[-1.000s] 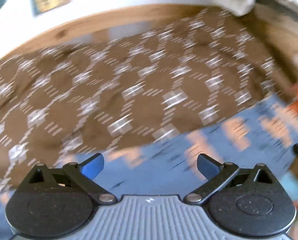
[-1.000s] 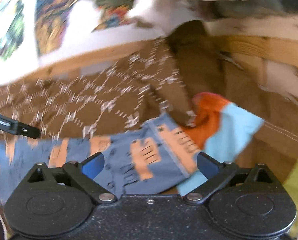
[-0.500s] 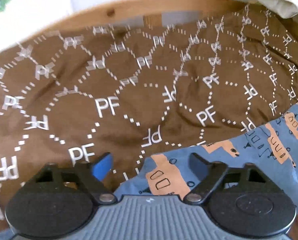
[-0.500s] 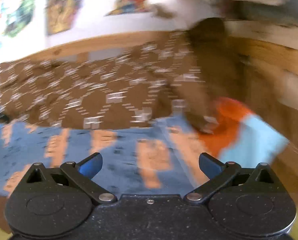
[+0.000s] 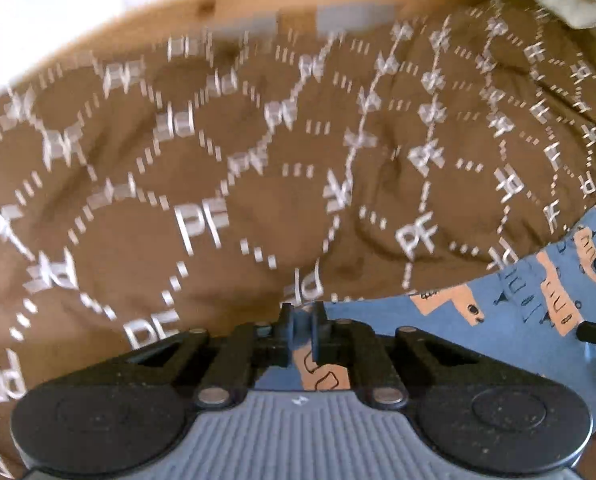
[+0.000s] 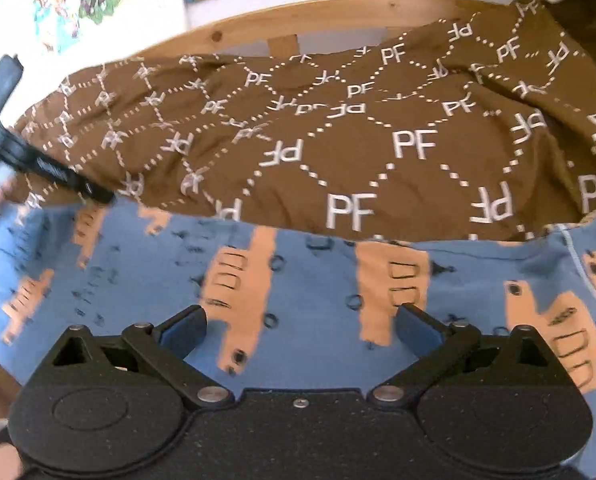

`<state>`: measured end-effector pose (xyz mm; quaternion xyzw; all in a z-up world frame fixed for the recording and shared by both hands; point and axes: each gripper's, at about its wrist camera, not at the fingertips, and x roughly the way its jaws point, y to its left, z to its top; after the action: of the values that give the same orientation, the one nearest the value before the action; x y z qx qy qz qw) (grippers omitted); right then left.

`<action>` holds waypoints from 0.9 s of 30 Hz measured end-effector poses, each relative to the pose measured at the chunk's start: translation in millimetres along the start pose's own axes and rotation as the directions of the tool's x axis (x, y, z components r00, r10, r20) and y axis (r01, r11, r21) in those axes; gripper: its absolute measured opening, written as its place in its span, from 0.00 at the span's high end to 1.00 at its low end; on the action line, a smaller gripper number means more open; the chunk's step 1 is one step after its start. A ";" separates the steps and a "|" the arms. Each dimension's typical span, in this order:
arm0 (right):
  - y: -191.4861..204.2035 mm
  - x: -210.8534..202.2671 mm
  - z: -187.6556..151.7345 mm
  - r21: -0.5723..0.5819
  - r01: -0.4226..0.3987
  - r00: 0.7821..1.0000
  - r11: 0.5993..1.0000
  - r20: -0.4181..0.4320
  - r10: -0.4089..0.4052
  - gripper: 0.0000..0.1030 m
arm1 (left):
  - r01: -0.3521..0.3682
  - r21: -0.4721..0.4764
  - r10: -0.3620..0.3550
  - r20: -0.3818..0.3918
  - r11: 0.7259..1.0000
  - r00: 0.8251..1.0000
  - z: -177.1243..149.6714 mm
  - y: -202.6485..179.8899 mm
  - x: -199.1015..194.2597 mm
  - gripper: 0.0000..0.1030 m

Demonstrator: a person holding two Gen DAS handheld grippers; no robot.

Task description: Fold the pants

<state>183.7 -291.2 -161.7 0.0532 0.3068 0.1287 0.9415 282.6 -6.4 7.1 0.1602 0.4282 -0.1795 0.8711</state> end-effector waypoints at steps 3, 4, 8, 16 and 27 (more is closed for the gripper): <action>-5.7 -6.6 -2.6 0.019 0.016 1.000 1.000 0.010 -0.016 0.02 | -0.050 0.047 0.048 0.041 0.998 0.998 -4.8 -7.3 -3.6 0.92; -6.7 -5.0 -3.5 0.023 0.016 1.000 1.000 0.010 -0.017 0.02 | -0.070 0.077 0.067 0.032 0.995 0.997 -6.7 -10.9 2.1 0.92; -2.7 -4.1 -5.6 -0.012 0.039 0.999 0.999 0.014 -0.038 0.02 | -0.122 0.107 0.122 0.007 0.987 0.993 -10.6 -22.8 24.0 0.87; -22.7 -59.6 -12.6 0.034 0.228 0.973 0.973 0.016 -0.229 0.01 | -0.179 0.056 0.174 0.083 0.982 0.981 -8.0 -49.1 4.0 0.25; -71.5 -124.2 -62.6 0.283 0.273 0.954 0.920 0.044 -0.297 0.01 | 0.154 0.320 -0.215 0.163 0.935 0.963 55.3 -208.4 7.4 0.09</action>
<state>65.0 -392.8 -155.0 0.1429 0.2854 -0.0557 0.9461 231.1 -215.9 7.3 0.2330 0.3212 -0.3394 0.8528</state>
